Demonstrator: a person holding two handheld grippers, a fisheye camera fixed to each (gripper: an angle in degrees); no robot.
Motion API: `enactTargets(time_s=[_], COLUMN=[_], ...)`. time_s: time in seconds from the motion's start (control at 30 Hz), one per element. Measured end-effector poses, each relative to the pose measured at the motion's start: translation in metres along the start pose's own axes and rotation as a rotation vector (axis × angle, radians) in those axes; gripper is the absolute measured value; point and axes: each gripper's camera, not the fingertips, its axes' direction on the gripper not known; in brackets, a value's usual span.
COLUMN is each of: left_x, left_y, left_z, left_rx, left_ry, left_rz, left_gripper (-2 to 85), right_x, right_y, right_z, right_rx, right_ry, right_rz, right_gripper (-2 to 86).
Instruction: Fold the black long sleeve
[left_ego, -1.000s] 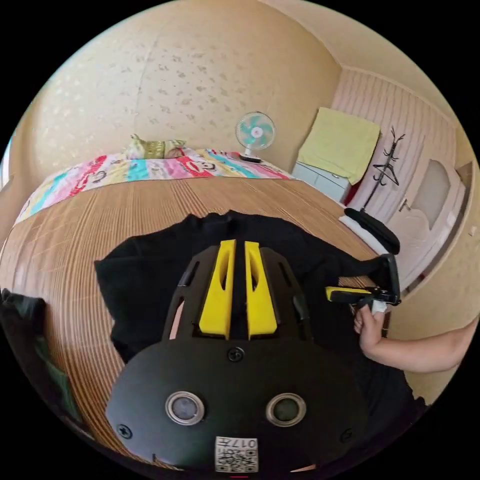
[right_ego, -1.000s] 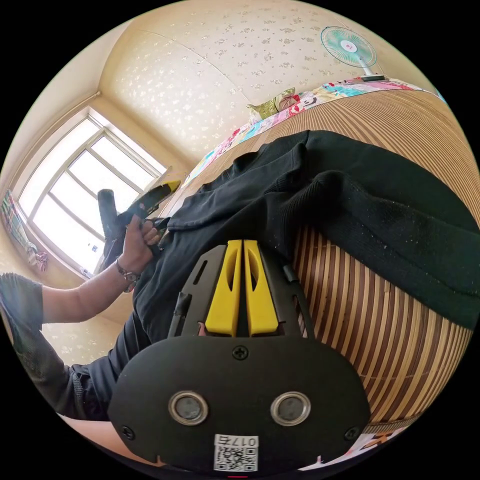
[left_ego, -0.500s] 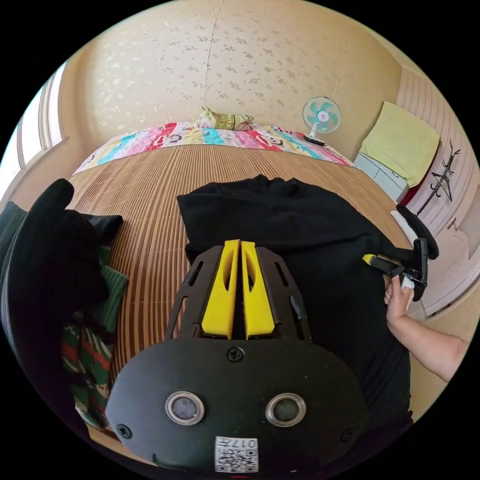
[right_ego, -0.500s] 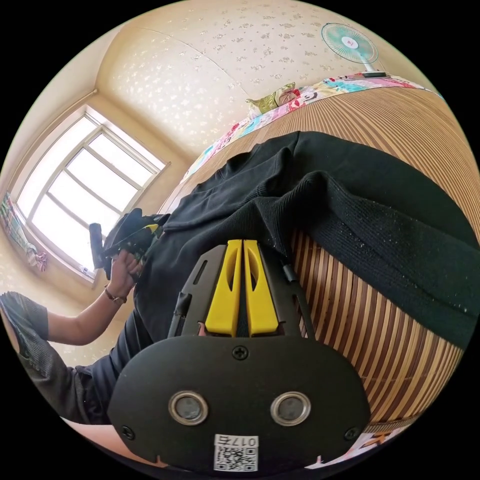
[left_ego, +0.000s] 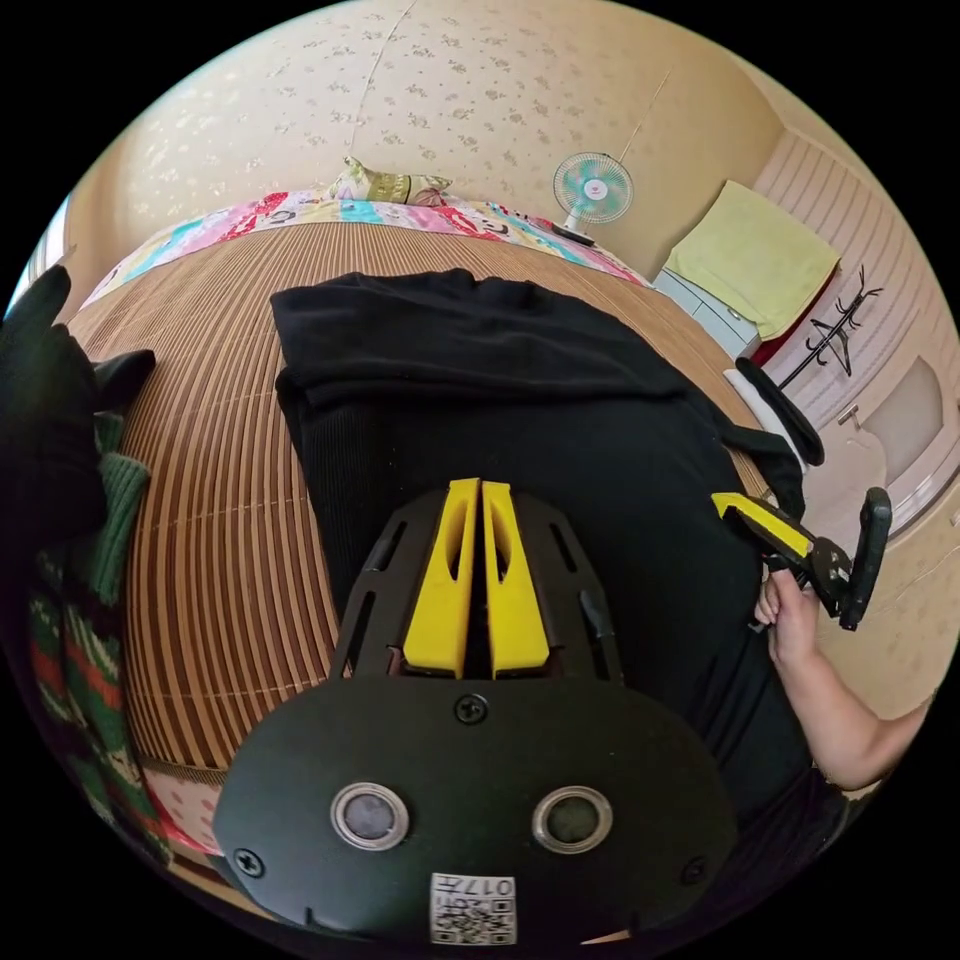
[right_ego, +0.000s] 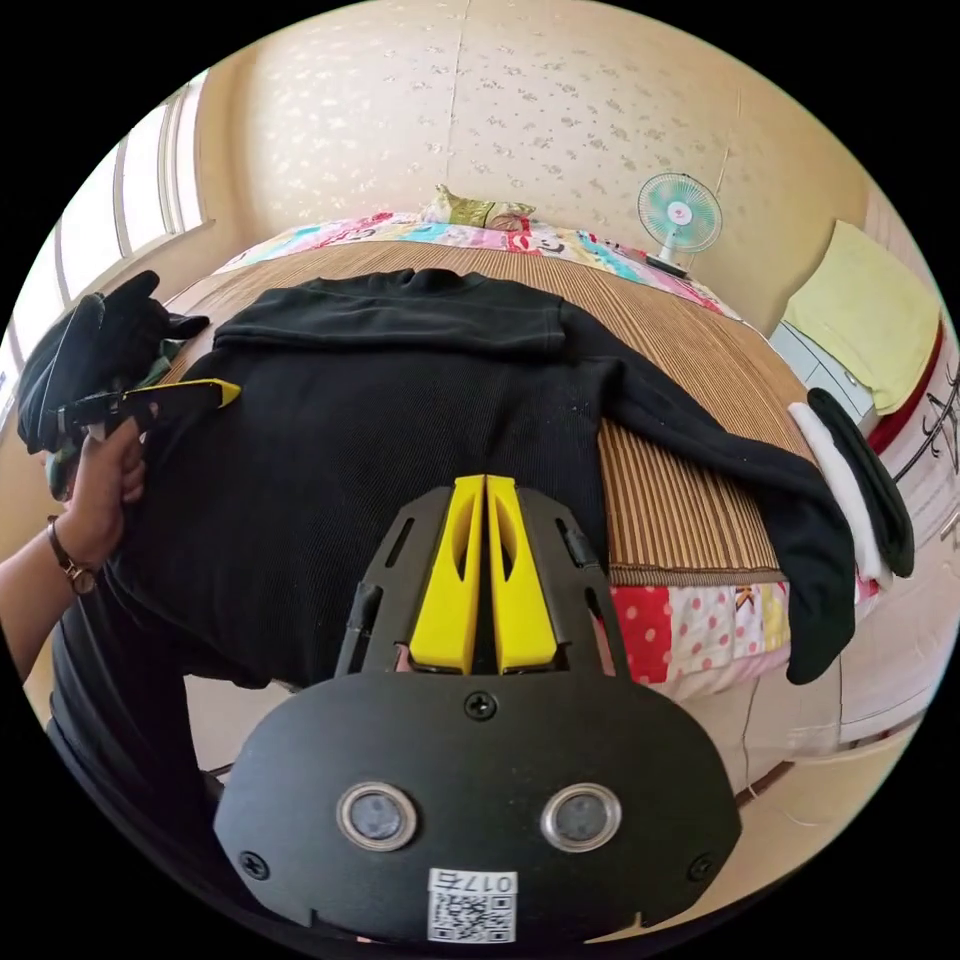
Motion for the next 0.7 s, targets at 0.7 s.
enactTargets(time_s=[0.7], left_x=[-0.007], left_y=[0.007], left_z=[0.001], left_rx=[0.024], left_ry=[-0.043], left_rz=[0.031], left_gripper=[-1.0], right_x=[0.443], right_y=[0.123], right_z=[-0.05], right_rx=[0.306], right_ry=[-0.848], right_rz=[1.231], right_gripper=[5.7])
